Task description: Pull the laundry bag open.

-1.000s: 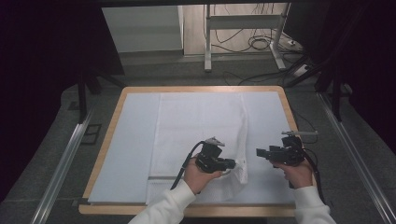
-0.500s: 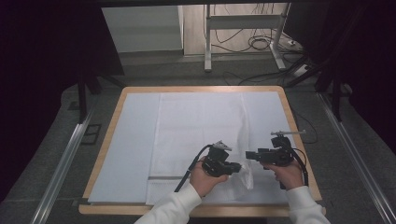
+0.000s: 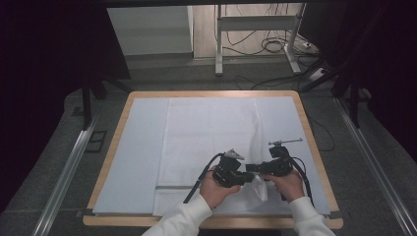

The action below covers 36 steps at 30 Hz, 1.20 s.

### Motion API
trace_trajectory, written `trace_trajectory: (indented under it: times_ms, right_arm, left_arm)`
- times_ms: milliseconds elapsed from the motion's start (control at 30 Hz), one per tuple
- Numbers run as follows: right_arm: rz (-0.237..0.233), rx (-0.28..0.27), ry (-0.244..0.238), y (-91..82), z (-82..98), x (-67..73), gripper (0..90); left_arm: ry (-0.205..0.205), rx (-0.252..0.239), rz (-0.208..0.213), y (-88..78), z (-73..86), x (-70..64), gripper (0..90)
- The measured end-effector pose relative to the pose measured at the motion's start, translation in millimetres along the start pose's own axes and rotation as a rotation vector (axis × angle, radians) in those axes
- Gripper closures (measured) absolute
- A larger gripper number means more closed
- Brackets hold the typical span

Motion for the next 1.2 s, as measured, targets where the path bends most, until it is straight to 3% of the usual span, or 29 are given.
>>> trace_trajectory:
  times_ms: [400, 733, 1200]
  right_arm:
    - [-0.061, 0.048, -0.040, 3.6, 4.4, 4.5, 87.7]
    - [-0.058, 0.054, -0.074, 3.0, 5.8, 3.8, 88.6]
    - [-0.092, 0.036, -0.093, 0.0, 8.6, 7.7, 88.7]
  left_arm:
    - [-0.004, 0.007, -0.001, 1.7, 1.8, 1.8, 86.7]
    - [-0.020, 0.010, 0.016, 4.6, 5.4, 4.3, 86.8]
    - [-0.041, 0.014, 0.038, 5.9, 13.4, 11.6, 86.8]
Point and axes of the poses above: each handheld gripper's, and its own axes: y roughly forward along the jaws, z roughly out of its underside, x roughly to its left, the point moved 9 cm from there along y, roughly forward along the jaws, and after that the axes turned 10 degrees about x, right-handed, at the moved point
